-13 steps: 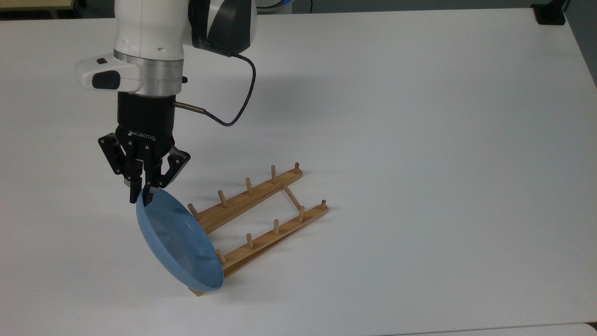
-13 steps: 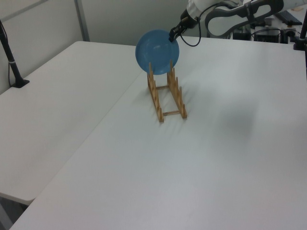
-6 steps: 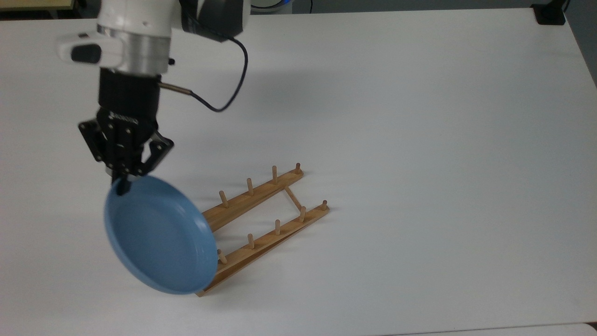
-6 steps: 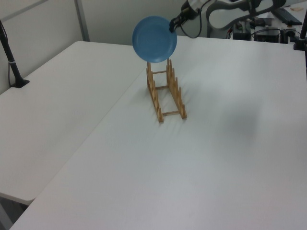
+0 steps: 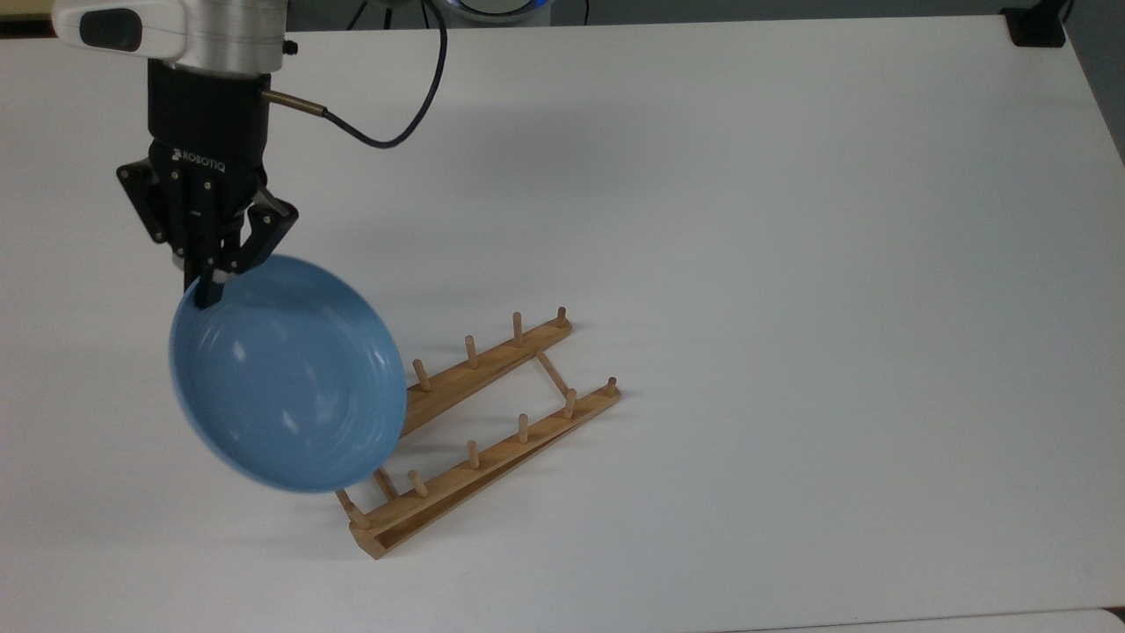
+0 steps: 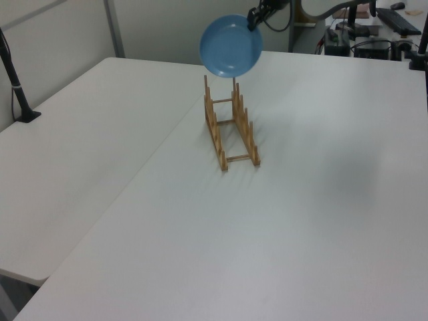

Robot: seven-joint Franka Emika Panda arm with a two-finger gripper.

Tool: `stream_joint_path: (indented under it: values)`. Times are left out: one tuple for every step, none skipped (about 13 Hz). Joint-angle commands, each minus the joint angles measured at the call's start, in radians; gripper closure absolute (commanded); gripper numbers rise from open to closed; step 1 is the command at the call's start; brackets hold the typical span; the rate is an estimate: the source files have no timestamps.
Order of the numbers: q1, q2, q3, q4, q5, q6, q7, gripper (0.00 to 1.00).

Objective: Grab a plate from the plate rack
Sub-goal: 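Lift the blue plate up out of the wooden rack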

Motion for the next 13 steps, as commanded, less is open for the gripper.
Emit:
stream_joint_path:
  values:
    - [0.002,-0.1,0.007,-0.08,0.03,-0.197,-0.025,0.96]
    - [0.002,-0.12,0.007,-0.084,0.06,-0.263,-0.07,0.96]
    - [0.002,-0.136,0.007,-0.083,0.101,-0.34,-0.133,0.96]
    - [-0.002,-0.154,0.005,-0.081,0.143,-0.426,-0.205,0.96]
    - [-0.017,-0.183,0.005,-0.081,0.181,-0.556,-0.327,0.96]
    - [-0.03,-0.2,0.005,-0.081,0.191,-0.64,-0.402,0.96]
    - [-0.037,-0.209,0.005,-0.081,0.198,-0.72,-0.483,0.96]
    - [-0.05,-0.209,0.005,-0.084,0.221,-0.802,-0.605,0.96]
    - [-0.06,-0.209,0.005,-0.1,0.243,-0.818,-0.676,0.96]
    - [-0.079,-0.212,0.005,-0.135,0.276,-0.813,-0.741,0.96]
    - [-0.1,-0.213,0.004,-0.175,0.334,-0.806,-0.826,0.96]
    - [-0.106,-0.209,0.004,-0.205,0.355,-0.801,-0.877,0.96]
    - [-0.113,-0.209,0.004,-0.256,0.372,-0.783,-0.931,0.96]
